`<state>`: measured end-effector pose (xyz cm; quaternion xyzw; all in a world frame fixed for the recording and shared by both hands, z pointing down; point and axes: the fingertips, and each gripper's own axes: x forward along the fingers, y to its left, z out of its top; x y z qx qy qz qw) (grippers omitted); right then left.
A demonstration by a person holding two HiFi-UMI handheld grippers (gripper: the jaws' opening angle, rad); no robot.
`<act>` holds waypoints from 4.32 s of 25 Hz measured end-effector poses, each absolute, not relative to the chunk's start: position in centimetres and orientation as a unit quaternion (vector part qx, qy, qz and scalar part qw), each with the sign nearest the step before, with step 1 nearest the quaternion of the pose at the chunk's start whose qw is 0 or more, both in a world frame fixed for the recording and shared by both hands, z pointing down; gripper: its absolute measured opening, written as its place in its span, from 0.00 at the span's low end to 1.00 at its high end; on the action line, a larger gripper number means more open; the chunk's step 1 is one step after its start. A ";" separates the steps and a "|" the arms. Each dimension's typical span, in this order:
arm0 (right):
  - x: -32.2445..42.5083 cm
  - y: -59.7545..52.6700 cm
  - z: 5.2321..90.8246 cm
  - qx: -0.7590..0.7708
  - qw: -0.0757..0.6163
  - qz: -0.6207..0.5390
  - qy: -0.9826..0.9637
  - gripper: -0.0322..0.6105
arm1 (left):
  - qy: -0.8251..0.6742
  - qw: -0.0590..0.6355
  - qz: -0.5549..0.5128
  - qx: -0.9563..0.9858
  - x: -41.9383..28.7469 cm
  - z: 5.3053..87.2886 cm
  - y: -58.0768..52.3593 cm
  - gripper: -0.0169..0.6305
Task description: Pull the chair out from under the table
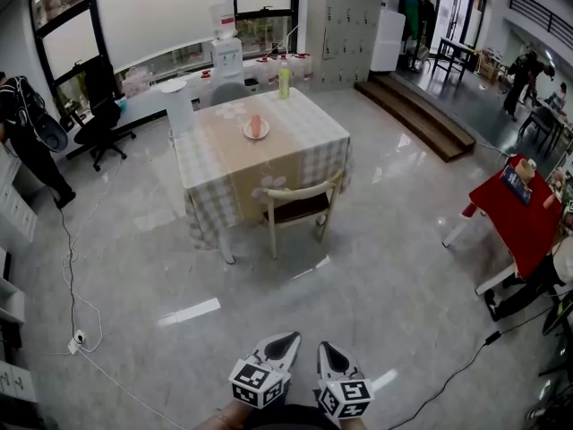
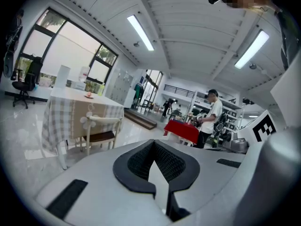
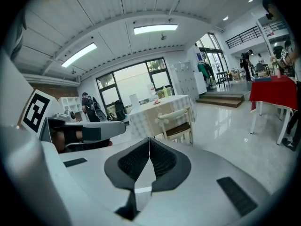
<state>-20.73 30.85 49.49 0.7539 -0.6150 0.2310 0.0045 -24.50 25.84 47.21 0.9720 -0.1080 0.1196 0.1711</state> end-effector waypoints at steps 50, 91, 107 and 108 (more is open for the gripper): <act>-8.9 4.0 48.6 0.759 0.006 0.202 -0.619 0.07 | -0.082 0.176 0.093 0.977 -13.5 47.2 -0.5 0.04; 16.9 -17.6 52.2 0.642 0.083 0.222 -0.729 0.07 | -0.181 0.152 0.158 0.959 9.7 51.3 -21.1 0.04; 17.2 -21.4 58.2 0.366 0.361 0.153 -0.844 0.32 | -0.057 0.090 0.378 0.920 12.0 59.7 -21.9 0.47; 17.1 -21.2 59.0 0.342 0.382 0.144 -0.846 0.32 | -0.047 0.081 0.393 0.915 11.9 60.4 -21.8 0.48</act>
